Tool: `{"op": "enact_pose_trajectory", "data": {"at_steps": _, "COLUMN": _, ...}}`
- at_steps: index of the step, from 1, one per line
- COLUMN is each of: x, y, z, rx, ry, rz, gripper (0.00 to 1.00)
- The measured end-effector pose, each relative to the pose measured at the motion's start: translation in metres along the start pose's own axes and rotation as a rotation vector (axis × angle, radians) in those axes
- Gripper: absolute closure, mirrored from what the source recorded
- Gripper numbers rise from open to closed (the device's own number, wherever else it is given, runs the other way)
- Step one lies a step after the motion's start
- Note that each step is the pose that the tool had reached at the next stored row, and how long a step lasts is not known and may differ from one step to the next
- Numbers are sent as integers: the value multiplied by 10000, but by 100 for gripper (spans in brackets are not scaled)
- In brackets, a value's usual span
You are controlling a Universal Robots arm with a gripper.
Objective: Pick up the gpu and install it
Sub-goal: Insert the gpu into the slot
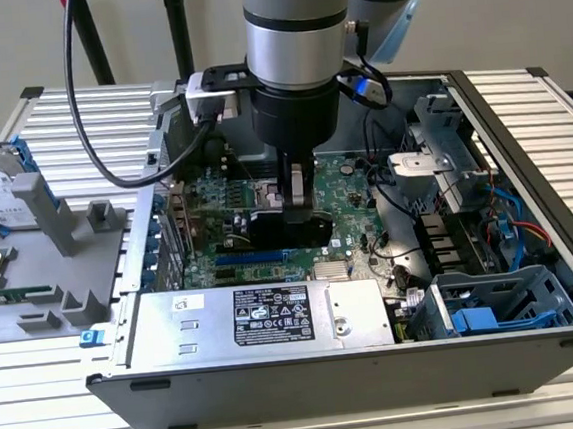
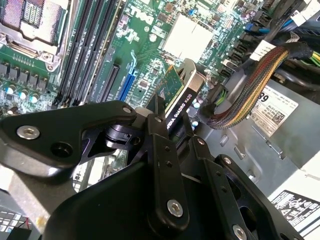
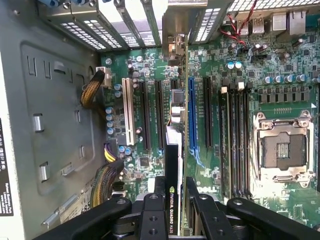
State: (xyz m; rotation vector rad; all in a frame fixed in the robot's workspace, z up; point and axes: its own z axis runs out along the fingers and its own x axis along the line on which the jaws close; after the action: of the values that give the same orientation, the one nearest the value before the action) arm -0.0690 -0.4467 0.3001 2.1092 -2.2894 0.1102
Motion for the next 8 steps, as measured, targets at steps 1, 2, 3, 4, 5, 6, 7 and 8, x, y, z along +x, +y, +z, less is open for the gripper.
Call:
{"op": "enact_pose_trajectory", "data": {"at_steps": 1, "x": 0, "y": 0, "z": 5, "rx": 0, "ry": 0, "rz": 0, "gripper": 100}}
{"op": "enact_pose_trajectory", "data": {"at_steps": 2, "x": -1, "y": 0, "z": 10, "rx": 0, "ry": 1, "rz": -1, "gripper": 100}}
{"op": "enact_pose_trajectory", "data": {"at_steps": 3, "x": 0, "y": 0, "z": 9, "rx": -1, "ry": 2, "rz": -2, "gripper": 100}}
{"op": "enact_pose_trajectory", "data": {"at_steps": 4, "x": 0, "y": 0, "z": 9, "rx": -1, "ry": 3, "rz": -3, "gripper": 100}}
{"op": "enact_pose_trajectory", "data": {"at_steps": 5, "x": 0, "y": 0, "z": 10, "rx": -1, "ry": 3, "rz": -2, "gripper": 100}}
{"op": "enact_pose_trajectory", "data": {"at_steps": 6, "x": -1, "y": 0, "z": 11, "rx": -1, "ry": 1, "rz": -2, "gripper": 100}}
{"op": "enact_pose_trajectory", "data": {"at_steps": 7, "x": -1, "y": 0, "z": 12, "rx": 0, "ry": 1, "rz": -1, "gripper": 100}}
{"op": "enact_pose_trajectory", "data": {"at_steps": 8, "x": -1, "y": 0, "z": 13, "rx": 0, "ry": 1, "rz": -1, "gripper": 100}}
